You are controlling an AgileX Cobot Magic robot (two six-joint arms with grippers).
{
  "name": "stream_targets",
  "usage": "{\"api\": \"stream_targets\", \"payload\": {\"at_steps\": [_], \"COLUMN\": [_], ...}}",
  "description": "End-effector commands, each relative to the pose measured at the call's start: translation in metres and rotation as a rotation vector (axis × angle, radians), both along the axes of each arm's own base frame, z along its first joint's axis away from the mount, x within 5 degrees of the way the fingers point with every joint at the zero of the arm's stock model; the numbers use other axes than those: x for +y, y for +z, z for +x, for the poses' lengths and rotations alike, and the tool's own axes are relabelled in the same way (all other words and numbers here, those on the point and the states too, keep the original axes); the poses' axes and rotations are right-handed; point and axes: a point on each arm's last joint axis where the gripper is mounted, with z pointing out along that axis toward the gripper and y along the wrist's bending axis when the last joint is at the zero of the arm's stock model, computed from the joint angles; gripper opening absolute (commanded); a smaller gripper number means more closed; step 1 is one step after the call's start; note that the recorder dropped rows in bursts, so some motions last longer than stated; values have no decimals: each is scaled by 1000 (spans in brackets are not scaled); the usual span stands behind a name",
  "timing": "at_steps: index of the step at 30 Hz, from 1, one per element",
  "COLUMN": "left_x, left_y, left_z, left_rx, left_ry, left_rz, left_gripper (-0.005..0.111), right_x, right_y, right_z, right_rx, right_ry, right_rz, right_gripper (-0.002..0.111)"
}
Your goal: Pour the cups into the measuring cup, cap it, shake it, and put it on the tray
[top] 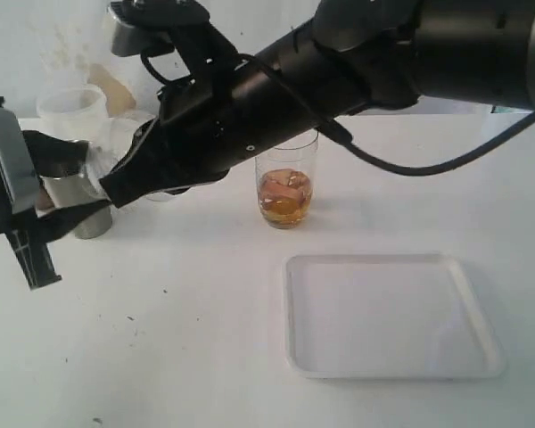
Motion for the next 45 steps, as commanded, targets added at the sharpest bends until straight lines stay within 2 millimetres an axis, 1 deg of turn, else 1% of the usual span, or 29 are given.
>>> {"api": "stream_targets", "payload": {"at_steps": [1, 2, 3, 4, 5, 6, 7, 9, 10, 12, 15, 17, 23, 25, 26, 29, 30, 31, 33, 34, 35, 36, 37, 38, 39, 40, 42, 43, 45], "left_x": [9, 9, 10, 9, 3, -1, -8, -17, -21, -38, -64, -80, -104, -113, -119, -129, -134, -141, -148, -150, -153, -154, -156, -158, -161, -162, -163, -161, -159], "left_y": [19, 22, 26, 29, 33, 36, 42, 49, 52, 56, 55, 57, 49, 47, 48, 46, 45, 43, 41, 41, 40, 41, 42, 43, 44, 44, 42, 39, 35], "left_z": [7, 8, 11, 15, 18, 21, 25, 33, 38, 57, 77, 93, 123, 132, 141, 153, 156, 160, 162, 162, 163, 162, 161, 160, 158, 157, 158, 160, 162], "left_rx": [-48, -56, -69, -84, -131, -163, -201, -222, -226, -238, -299, -364, -481, -523, -565, -607, -628, -651, -677, -694, -723, -745, -785, -813, -866, -887, -928, -934, -942], "left_ry": [107, 115, 132, 148, 134, 121, 109, 107, 111, 102, 36, -4, -96, -126, -143, -164, -178, -195, -221, -233, -259, -274, -303, -321, -356, -369, -393, -399, -409], "left_rz": [33, 37, 60, 118, 214, 265, 320, 357, 372, 423, 536, 640, 830, 872, 898, 929, 936, 934, 945, 947, 946, 954, 959, 957, 953, 954, 1002, 1068, 1124], "left_gripper": [0, 0, 0, 0, 0, 0, 0, 0, 0, 0, 0, 0, 0, 0, 0, 0, 0, 0, 0, 0, 0, 0, 0, 0, 0, 0, 0, 0, 0], "right_x": [-16, -19, -24, -30, -40, -46, -58, -73, -85, -110, -130, -139, -154, -160, -165, -173, -177, -186, -197, -202, -212, -216, -222, -224, -227, -228, -233, -234, -236], "right_y": [25, 29, 37, 45, 56, 61, 71, 81, 88, 103, 113, 115, 112, 111, 110, 110, 109, 106, 100, 94, 83, 77, 65, 58, 46, 42, 26, 10, -10], "right_z": [-13, -15, -19, -24, -30, -33, -37, -40, -41, -46, -52, -57, -63, -63, -64, -62, -59, -50, -41, -36, -26, -21, -12, -8, 0, 4, 15, 26, 39], "right_rx": [-71, -82, -94, -101, -137, -158, -191, -237, -274, -332, -375, -359, -327, -329, -325, -338, -350, -376, -390, -391, -384, -382, -383, -381, -366, -360, -311, -265, -209], "right_ry": [14, 9, -2, -17, -32, -52, -102, -191, -268, -444, -561, -605, -653, -683, -716, -793, -832, -936, -1011, -1028, -1053, -1057, -1047, -1035, -1023, -1021, -1033, -1032, -1040], "right_rz": [-21, -27, -29, -23, -44, -59, -86, -125, -153, -169, -168, -204, -319, -360, -399, -457, -467, -467, -458, -453, -415, -378, -306, -254, -158, -112, -67, -51, -55], "right_gripper": [38, 46, 57, 60, 60, 59, 58, 56, 56, 56, 56, 56, 56, 56, 56, 56, 54, 45, 31, 22, 6, 0, 0, 0, 0, 0, 0, 0, 0]}}
